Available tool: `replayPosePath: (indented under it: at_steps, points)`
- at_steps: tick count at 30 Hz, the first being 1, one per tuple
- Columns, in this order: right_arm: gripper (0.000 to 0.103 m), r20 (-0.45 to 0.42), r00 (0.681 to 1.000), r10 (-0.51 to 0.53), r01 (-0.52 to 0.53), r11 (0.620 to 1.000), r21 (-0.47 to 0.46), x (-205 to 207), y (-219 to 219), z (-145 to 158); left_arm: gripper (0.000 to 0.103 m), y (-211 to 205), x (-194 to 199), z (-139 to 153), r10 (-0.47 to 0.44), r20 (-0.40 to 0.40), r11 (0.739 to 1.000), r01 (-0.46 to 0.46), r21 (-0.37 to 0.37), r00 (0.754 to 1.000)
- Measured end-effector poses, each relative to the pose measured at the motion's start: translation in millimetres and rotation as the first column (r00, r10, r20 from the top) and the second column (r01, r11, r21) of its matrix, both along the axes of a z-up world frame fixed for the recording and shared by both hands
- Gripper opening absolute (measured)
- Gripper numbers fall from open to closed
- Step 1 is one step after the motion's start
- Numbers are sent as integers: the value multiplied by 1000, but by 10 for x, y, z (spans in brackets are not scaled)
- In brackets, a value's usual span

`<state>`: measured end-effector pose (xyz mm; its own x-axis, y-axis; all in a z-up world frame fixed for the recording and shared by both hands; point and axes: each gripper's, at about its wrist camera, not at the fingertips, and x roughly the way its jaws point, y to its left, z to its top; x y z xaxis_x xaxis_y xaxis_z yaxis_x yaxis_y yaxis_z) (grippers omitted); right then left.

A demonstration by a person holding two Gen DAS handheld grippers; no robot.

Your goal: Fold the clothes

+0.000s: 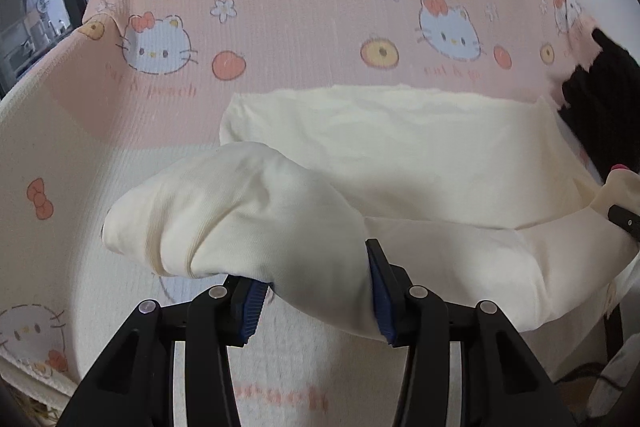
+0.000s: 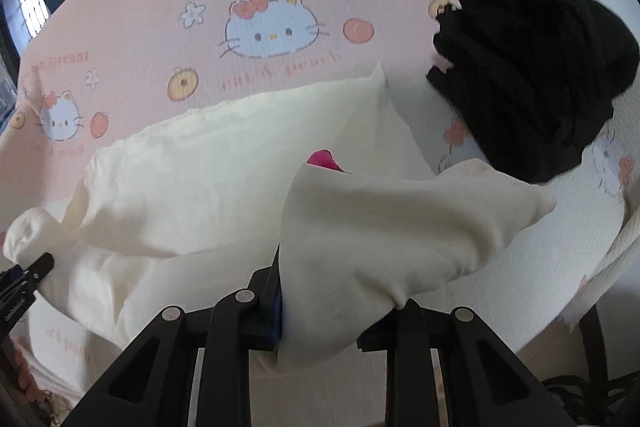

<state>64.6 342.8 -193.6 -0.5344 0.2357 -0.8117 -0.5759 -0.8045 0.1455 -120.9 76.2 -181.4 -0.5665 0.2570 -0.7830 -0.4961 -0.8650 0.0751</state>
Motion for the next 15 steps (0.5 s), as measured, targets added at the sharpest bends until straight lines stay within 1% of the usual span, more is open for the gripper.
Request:
replayPosePath:
  at_steps: [5,7,11,15]
  points:
    - [24,26,999,33,-32,999,-39,182,-63,-160,43,-79,87,-109,-29,17,999,29,-19,999]
    - [24,31,998,54,-52,998,-43,207,-72,-228,43,-89,69,-231,-28,47,999,29,-29,998]
    - [24,37,996,78,-76,996,-52,231,-54,-359,44,-186,-5,-436,27,137,1000,-28,11,990]
    - [24,37,997,69,-66,994,-86,261,-4,-471,47,-323,-86,-510,62,224,994,-81,79,973]
